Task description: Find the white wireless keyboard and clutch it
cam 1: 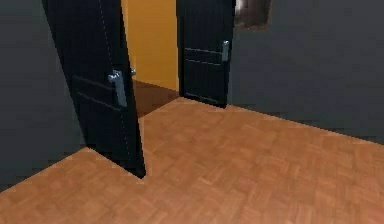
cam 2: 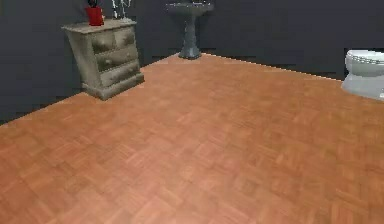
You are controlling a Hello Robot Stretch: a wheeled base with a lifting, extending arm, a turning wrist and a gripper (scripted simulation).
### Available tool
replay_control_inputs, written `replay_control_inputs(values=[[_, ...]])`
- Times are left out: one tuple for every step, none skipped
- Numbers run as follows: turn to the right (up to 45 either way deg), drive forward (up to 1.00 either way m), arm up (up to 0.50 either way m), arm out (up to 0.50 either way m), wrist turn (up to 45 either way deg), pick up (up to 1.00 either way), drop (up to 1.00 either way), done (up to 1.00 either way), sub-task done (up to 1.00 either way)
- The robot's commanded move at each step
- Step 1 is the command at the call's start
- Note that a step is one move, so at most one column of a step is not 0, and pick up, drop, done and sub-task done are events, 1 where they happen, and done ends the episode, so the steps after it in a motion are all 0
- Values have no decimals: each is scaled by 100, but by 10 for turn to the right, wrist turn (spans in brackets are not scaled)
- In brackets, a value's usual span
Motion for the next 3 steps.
replay_control_inputs(values=[[0, 100, 0, 0, 0, 0, 0, 0, 0], [30, 0, 0, 0, 0, 0, 0, 0, 0], [0, 90, 0, 0, 0, 0, 0, 0, 0]])
